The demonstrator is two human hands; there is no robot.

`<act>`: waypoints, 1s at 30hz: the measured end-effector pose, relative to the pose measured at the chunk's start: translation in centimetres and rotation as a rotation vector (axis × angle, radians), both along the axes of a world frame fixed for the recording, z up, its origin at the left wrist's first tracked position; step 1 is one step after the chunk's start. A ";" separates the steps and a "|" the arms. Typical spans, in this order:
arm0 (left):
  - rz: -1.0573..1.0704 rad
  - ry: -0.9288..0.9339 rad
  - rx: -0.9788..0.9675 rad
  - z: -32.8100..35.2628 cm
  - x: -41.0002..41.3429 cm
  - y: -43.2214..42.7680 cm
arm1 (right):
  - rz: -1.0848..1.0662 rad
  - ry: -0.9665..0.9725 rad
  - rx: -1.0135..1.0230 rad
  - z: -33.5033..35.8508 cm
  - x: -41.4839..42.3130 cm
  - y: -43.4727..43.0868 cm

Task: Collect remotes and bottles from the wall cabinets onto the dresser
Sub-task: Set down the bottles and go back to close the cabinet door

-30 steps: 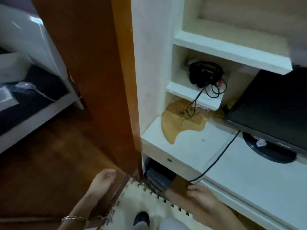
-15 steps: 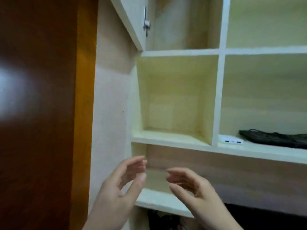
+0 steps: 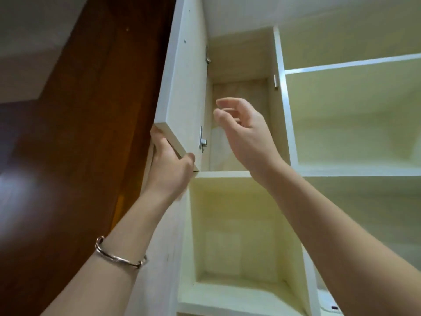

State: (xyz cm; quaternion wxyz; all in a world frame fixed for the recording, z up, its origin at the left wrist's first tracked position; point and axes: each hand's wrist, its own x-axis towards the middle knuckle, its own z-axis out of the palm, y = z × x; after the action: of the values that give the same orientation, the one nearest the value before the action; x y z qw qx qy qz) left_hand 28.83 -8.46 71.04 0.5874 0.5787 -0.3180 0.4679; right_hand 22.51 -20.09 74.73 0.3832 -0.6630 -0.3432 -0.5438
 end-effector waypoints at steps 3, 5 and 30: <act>0.133 -0.086 0.083 0.1 -0.3 -0.4 | 0.051 0.004 -0.005 2.3 -1.2 1.1; 0.201 -0.173 0.212 -0.4 -0.7 -1.5 | 0.081 0.015 -0.018 2.9 -1.6 1.1; 0.705 -0.108 0.913 1.5 5.4 -15.0 | -0.647 0.222 0.326 2.4 9.1 -15.5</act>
State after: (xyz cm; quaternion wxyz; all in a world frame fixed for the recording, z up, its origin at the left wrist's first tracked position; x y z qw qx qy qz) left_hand 34.21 -23.43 72.57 0.0699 0.8199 -0.3050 0.4795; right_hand 31.57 -35.62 77.18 0.3273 -0.7222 0.0185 -0.6090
